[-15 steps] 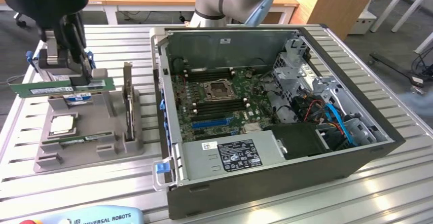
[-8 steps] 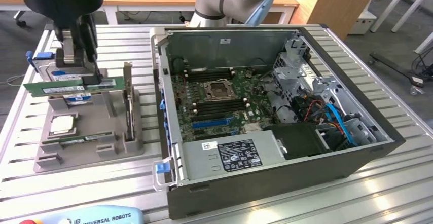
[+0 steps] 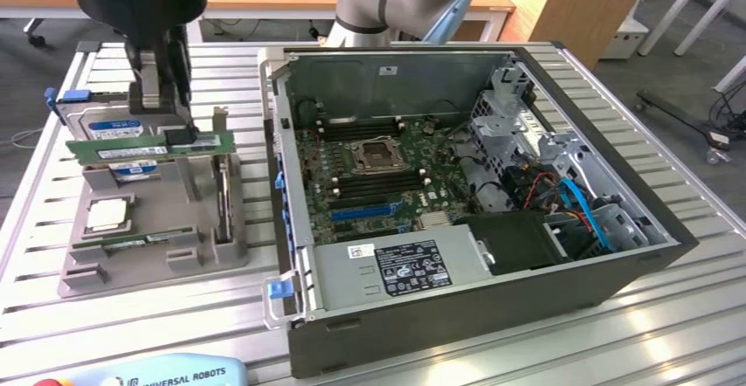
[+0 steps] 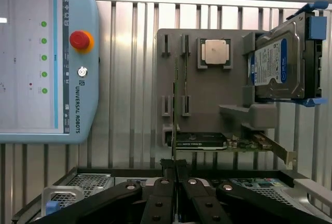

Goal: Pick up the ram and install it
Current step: 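Pick up the ram and move it above insertion slot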

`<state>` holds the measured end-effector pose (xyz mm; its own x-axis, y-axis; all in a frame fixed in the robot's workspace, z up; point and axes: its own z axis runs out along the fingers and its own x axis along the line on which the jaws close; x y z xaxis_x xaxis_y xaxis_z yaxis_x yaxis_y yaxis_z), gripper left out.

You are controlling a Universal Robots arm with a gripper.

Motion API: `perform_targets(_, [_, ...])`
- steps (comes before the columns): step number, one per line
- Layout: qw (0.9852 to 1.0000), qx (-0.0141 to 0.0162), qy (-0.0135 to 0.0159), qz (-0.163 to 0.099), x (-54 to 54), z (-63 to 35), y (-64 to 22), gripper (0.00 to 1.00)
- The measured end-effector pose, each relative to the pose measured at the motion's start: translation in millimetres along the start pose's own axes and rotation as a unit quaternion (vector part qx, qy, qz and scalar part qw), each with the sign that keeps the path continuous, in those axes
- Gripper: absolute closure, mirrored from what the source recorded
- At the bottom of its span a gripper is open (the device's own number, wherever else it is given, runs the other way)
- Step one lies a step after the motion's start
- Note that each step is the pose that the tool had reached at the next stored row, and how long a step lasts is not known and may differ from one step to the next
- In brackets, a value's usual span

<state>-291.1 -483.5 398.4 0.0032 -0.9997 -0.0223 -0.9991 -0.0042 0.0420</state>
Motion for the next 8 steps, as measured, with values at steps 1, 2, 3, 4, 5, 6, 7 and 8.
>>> perform_targets(1, [1.0000, 0.0000, 0.0000, 0.000, 0.0, -0.1, -2.3, 0.88])
perform_targets(2, [1.0000, 0.0000, 0.0000, 0.000, 0.0, -0.2, -4.5, 0.88])
perform_targets(3, [1.0000, 0.0000, 0.0000, 0.000, 0.0, -0.3, -6.7, 0.88])
perform_targets(4, [1.0000, 0.0000, -0.0001, 0.000, 0.0, -0.4, -9.0, 0.88])
perform_targets(5, [1.0000, 0.0000, -0.0001, 0.000, 0.0, -0.5, -11.3, 0.88])
perform_targets(6, [1.0000, 0.0000, -0.0001, 0.000, 0.0, -0.5, -13.6, 0.88])
perform_targets(7, [1.0000, 0.0000, -0.0001, 0.000, 0.0, -0.6, -15.7, 0.88])
perform_targets(8, [1.0000, 0.0000, -0.0001, 0.000, 0.0, -0.7, -17.9, 0.88])
